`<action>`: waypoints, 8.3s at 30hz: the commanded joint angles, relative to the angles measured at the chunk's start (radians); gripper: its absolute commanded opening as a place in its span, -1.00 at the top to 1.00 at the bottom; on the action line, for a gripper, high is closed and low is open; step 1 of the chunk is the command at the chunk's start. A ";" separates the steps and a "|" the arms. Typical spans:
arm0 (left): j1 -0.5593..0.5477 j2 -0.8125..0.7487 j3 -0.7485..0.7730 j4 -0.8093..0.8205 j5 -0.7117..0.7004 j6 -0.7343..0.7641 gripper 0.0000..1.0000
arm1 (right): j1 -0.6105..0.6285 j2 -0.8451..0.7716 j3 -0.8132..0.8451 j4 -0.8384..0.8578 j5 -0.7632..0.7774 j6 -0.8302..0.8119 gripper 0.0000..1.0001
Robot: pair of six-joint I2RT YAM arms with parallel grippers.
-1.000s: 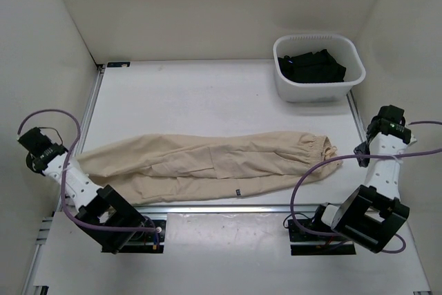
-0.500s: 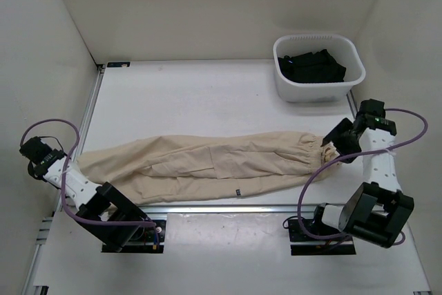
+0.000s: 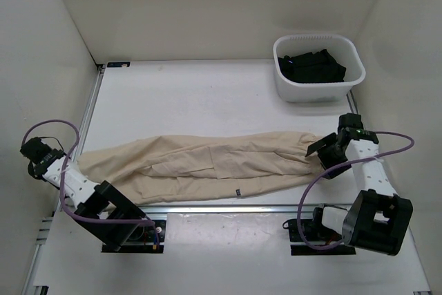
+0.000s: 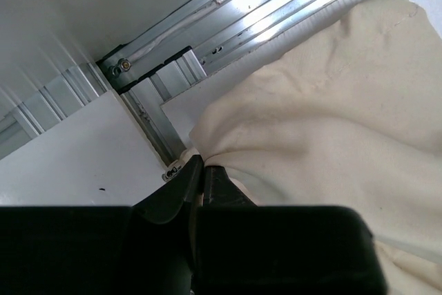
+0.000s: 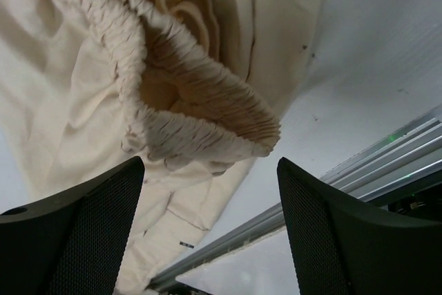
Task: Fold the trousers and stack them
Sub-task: Fold the trousers
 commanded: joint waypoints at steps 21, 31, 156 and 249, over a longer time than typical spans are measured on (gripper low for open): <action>0.004 0.142 0.333 -0.028 0.067 0.000 0.71 | -0.047 0.201 0.574 0.038 0.174 -0.096 1.00; 0.004 -0.047 0.005 -0.140 0.062 0.000 0.71 | -0.281 0.088 0.122 0.194 0.150 -0.067 1.00; -0.795 0.560 0.183 -0.008 0.003 0.000 -0.17 | 0.337 0.236 0.495 0.131 0.670 -0.354 1.00; -1.149 0.436 0.396 -0.245 0.197 0.000 -0.58 | 0.512 0.158 0.543 -0.143 0.081 -0.443 1.00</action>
